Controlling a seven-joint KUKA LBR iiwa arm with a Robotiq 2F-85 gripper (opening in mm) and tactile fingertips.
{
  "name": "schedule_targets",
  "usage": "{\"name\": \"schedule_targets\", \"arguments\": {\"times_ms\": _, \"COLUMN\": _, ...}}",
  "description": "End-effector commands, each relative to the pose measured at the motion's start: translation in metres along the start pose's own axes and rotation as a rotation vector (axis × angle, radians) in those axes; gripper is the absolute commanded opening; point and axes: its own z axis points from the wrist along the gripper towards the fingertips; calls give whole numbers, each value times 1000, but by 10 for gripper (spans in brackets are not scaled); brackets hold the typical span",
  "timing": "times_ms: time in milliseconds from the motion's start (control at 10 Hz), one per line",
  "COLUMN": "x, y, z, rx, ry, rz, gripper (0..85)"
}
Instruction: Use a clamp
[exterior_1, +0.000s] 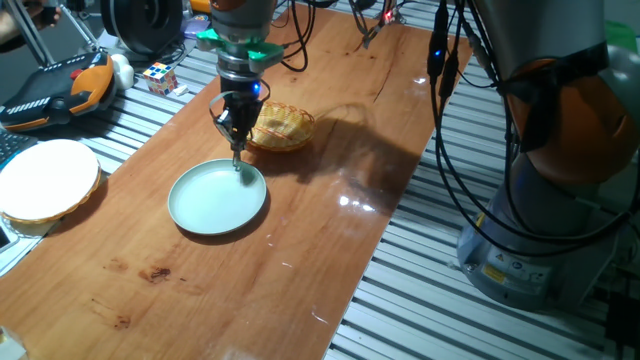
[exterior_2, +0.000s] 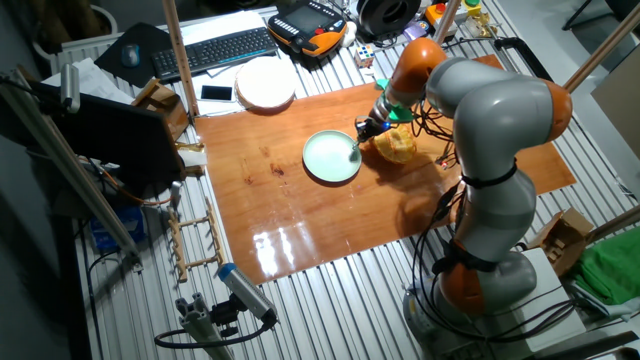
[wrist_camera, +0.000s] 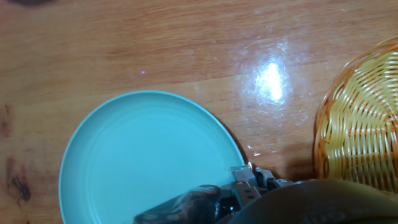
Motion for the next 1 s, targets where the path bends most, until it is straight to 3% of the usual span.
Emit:
{"name": "schedule_targets", "arguments": {"times_ms": 0, "x": 0, "y": 0, "z": 0, "rx": -2, "ry": -2, "rz": 1, "gripper": 113}}
{"name": "schedule_targets", "arguments": {"times_ms": 300, "x": 0, "y": 0, "z": 0, "rx": -5, "ry": -8, "rz": 3, "gripper": 250}}
{"name": "schedule_targets", "arguments": {"times_ms": 600, "x": -1, "y": -1, "z": 1, "rx": -9, "ry": -17, "rz": 6, "gripper": 263}}
{"name": "schedule_targets", "arguments": {"times_ms": 900, "x": -1, "y": -4, "z": 2, "rx": -3, "ry": -40, "rz": 16, "gripper": 383}}
